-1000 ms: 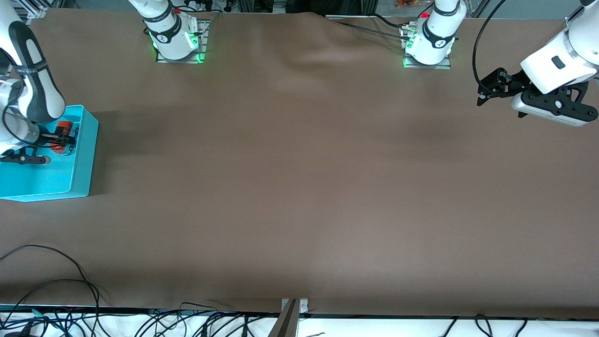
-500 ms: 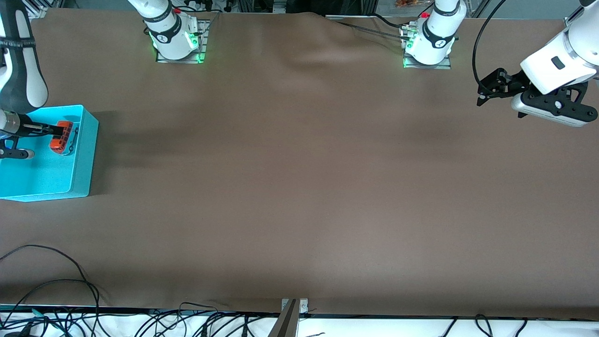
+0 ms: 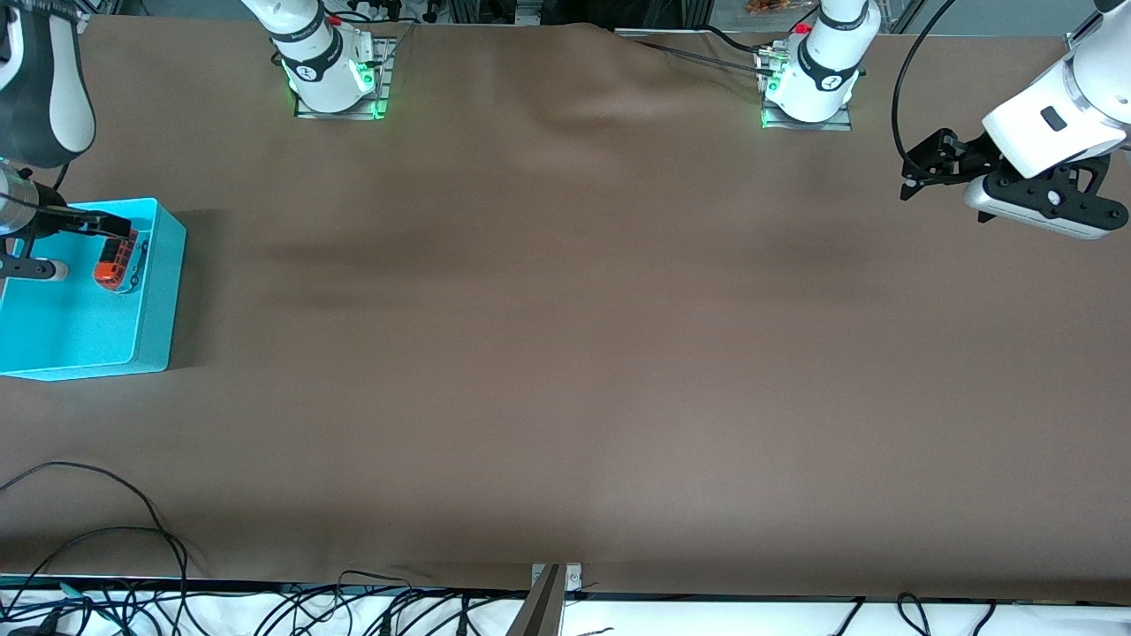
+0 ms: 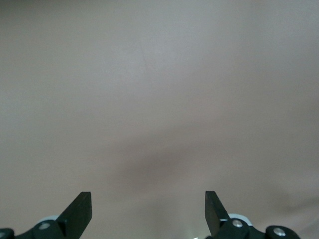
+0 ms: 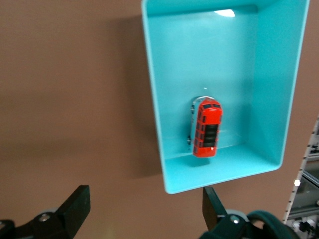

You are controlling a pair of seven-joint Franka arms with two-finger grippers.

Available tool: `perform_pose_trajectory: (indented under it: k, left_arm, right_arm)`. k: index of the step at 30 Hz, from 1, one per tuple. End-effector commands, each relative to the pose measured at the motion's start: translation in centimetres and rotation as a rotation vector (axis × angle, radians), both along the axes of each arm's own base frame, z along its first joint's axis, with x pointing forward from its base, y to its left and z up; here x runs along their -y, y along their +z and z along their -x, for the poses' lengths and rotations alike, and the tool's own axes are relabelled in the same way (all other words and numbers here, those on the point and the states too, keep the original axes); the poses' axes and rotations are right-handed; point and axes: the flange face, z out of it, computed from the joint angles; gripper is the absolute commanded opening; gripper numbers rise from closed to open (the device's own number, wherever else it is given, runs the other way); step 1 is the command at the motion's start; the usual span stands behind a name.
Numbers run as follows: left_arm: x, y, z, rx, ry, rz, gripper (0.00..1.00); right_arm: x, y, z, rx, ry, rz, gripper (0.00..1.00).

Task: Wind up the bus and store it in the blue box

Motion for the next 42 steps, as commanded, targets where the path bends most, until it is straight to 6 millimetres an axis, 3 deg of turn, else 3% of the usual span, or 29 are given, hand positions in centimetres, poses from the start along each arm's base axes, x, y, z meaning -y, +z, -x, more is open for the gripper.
perform_pose_trajectory:
  k: [1,6,13,17,24,31,36,42]
  left_arm:
    - [0.0,0.9,0.2,0.01,0.011,-0.026,1.0]
    - [0.0,0.9,0.2,0.01,0.011,-0.026,1.0]
    - [-0.3,0.8,0.1,0.008,0.016,-0.027,1.0]
    - [-0.5,0.8,0.1,0.007,0.017,-0.027,1.0]
    - [-0.6,0.8,0.3,-0.001,0.018,-0.028,1.0]
    - [-0.6,0.8,0.3,-0.001,0.018,-0.028,1.0]
    - [-0.7,0.8,0.3,-0.001,0.02,-0.028,1.0]
    - [-0.7,0.8,0.3,-0.001,0.021,-0.028,1.0]
  right_arm:
    - [-2.4,1.8,0.7,0.039,-0.027,-0.064,1.0]
    - [-5.2,2.9,0.2,0.076,-0.036,-0.133,1.0]
    - [-9.9,5.9,-1.5,0.163,-0.154,-0.185,1.0]
    - [-13.9,7.5,-2.5,0.2,-0.199,-0.207,1.0]
    - [-18.4,9.0,-3.3,0.232,-0.232,-0.249,1.0]
    - [-19.7,10.5,-4.7,0.257,-0.204,-0.265,1.0]
    - [-18.9,12.1,-5.1,0.273,-0.187,-0.266,1.0]
    - [-17.9,12.1,-4.7,0.233,-0.126,-0.258,1.0]
